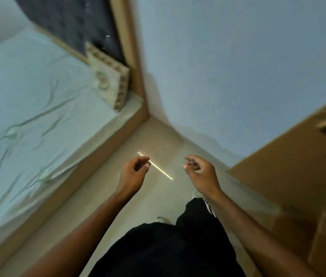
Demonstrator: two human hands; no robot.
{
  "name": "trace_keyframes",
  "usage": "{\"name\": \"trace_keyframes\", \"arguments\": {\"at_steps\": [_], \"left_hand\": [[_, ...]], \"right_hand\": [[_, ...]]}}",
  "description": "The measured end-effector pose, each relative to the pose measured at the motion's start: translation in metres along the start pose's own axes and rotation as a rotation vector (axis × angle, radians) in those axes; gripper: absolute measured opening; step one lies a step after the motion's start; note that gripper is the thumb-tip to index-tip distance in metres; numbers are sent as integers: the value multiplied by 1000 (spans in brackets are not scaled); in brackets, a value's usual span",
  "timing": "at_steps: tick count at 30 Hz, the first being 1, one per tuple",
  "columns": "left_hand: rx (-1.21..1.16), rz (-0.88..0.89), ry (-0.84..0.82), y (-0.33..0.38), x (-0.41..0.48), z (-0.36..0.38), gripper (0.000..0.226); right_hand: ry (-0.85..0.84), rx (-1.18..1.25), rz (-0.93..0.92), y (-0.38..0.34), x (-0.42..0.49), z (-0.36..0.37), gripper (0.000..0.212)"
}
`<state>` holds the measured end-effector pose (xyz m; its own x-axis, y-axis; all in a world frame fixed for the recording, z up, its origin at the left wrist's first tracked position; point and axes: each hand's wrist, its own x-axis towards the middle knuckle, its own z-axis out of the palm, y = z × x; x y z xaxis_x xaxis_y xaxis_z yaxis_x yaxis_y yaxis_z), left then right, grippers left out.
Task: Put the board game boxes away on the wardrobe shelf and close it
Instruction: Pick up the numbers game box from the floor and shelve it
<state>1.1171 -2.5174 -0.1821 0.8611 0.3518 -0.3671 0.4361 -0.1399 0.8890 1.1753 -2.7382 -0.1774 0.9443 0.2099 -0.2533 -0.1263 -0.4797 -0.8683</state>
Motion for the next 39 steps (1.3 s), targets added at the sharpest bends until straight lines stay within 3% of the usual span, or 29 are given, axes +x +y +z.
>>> {"name": "trace_keyframes", "arguments": {"at_steps": [9, 19, 26, 31, 39], "left_hand": [[-219, -225, 597, -77, -71, -195, 22], [-491, -385, 1078, -143, -129, -358, 22], [-668, -482, 1510, -196, -205, -452, 20], [-764, -556, 1757, -247, -266, -503, 17], [-820, -623, 1908, -358, -390, -619, 18]], "right_hand": [[-584, -163, -258, -127, 27, 223, 27], [-1103, -340, -541, -241, 2, 472, 30], [-1482, -501, -820, -302, -84, 650, 30], [-1661, -586, -946, -320, -172, 761, 29], [-1809, -598, -970, -327, -342, 923, 27]]}}
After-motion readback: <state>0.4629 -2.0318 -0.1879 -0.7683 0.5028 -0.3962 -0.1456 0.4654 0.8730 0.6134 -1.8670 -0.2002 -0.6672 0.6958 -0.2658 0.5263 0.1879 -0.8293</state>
